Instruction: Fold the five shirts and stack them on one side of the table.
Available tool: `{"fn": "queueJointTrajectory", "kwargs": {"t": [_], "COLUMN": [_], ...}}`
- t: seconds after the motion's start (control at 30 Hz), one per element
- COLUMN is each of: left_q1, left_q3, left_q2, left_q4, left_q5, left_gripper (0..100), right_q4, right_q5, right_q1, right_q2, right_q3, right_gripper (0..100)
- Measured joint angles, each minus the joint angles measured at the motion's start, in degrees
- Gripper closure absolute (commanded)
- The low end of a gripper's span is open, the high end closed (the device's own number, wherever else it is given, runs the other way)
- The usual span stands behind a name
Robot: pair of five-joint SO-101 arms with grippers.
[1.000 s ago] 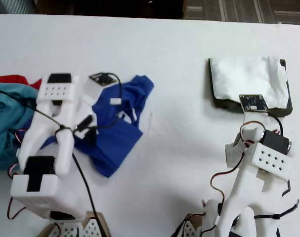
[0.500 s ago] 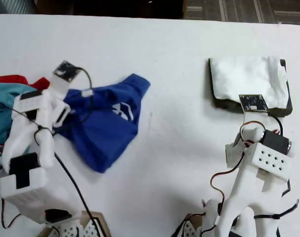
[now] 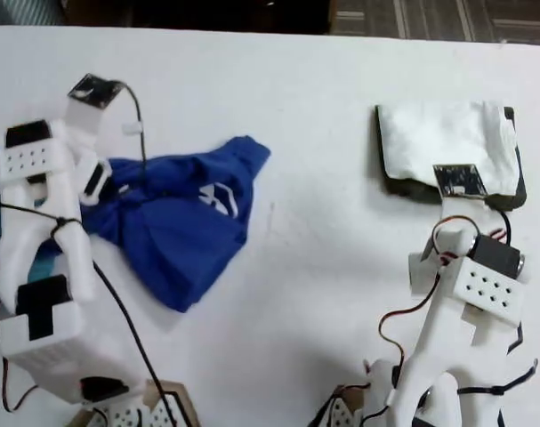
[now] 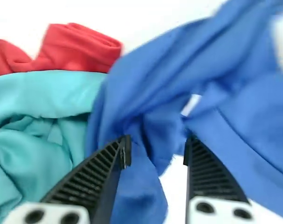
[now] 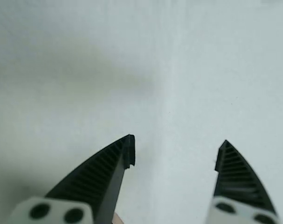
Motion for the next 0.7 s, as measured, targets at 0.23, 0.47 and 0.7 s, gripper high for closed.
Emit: {"fn": "queueJointTrajectory", "kwargs": {"t": [0.23,0.47,0.7], "left_q1": [1.23,1.14,1.05], "left_q3": [-8.26,-3.69,16.88], "left_q2": [0.0,-5.19,-17.67], "left_q4": [13.36,15.82,1.41], "left_q5": [0.0,0.0,0.0], "left_gripper": [80,80,79], "right_q4": [-8.44,-16.35,-20.48], "right_q5": [0.0,-8.09,-9.58], "right_q1": [-8.79,-19.78,-34.2], "right_q2": [0.0,0.0,0.0], "right_q3": [8.97,10.73,11.16], "right_gripper": [71.9,71.9,71.7]}}
